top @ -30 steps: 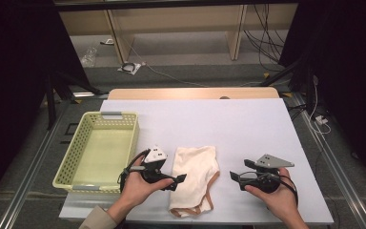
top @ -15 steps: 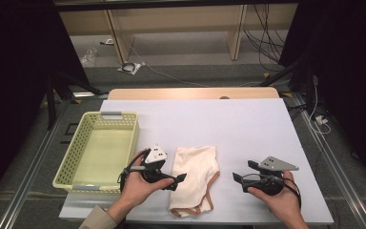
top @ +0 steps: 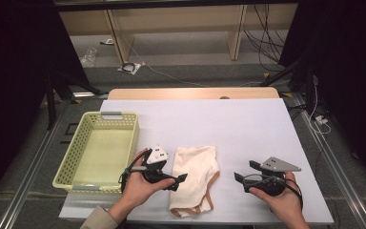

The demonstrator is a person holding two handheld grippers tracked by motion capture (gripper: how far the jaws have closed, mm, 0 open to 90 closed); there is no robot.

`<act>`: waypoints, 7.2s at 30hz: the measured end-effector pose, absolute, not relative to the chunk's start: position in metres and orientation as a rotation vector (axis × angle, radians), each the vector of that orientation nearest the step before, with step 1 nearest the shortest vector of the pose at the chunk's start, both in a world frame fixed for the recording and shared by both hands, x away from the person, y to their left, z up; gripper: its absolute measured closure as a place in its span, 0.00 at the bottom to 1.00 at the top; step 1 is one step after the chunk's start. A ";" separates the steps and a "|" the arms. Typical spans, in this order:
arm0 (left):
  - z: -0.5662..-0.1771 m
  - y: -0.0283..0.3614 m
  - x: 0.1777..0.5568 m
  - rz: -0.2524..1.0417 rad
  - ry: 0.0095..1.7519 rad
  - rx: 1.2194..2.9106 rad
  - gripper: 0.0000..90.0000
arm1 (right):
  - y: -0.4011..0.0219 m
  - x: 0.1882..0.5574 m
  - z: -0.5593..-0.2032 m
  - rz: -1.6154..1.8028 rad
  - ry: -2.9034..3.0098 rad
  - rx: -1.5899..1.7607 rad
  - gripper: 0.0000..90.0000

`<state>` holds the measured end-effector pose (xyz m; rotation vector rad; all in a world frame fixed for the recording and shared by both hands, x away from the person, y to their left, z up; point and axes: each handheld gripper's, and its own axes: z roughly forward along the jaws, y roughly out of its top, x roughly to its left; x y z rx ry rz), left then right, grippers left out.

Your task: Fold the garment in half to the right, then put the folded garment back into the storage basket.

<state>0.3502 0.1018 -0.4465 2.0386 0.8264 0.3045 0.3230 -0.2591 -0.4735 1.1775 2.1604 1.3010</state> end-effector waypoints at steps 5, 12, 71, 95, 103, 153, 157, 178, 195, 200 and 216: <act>-0.446 0.102 0.350 0.306 0.827 2.037 0.00 | -0.259 0.323 -0.473 1.302 2.157 1.178 0.26; -0.447 0.102 0.350 0.311 0.830 2.036 0.00 | -0.258 0.323 -0.473 1.304 2.157 1.171 0.27; -0.465 0.098 0.350 0.256 1.035 2.111 0.19 | -0.266 0.326 -0.473 1.285 2.126 1.183 0.27; -0.487 0.066 0.354 0.359 1.142 2.176 0.49 | -0.262 0.327 -0.475 1.282 2.146 1.181 0.28; -0.488 0.066 0.350 0.322 1.130 2.142 0.72 | -0.261 0.327 -0.475 1.274 2.154 1.182 0.28; -0.442 0.078 0.338 0.311 0.898 1.961 0.90 | -0.261 0.327 -0.476 1.276 2.145 1.186 0.30; -0.440 0.079 0.338 0.316 0.892 1.958 0.90 | -0.261 0.327 -0.476 1.278 2.143 1.187 0.30; -0.431 0.084 0.340 0.383 0.827 1.976 0.91 | -0.263 0.327 -0.475 1.292 2.124 1.181 0.30; -0.425 0.091 0.342 0.427 0.759 1.920 0.91 | -0.263 0.327 -0.475 1.293 2.119 1.178 0.30; -0.423 0.093 0.342 0.437 0.749 1.914 0.91 | -0.263 0.327 -0.475 1.290 2.118 1.174 0.30; -0.417 0.100 0.345 0.457 0.733 1.893 0.91 | -0.262 0.326 -0.475 1.289 2.118 1.173 0.30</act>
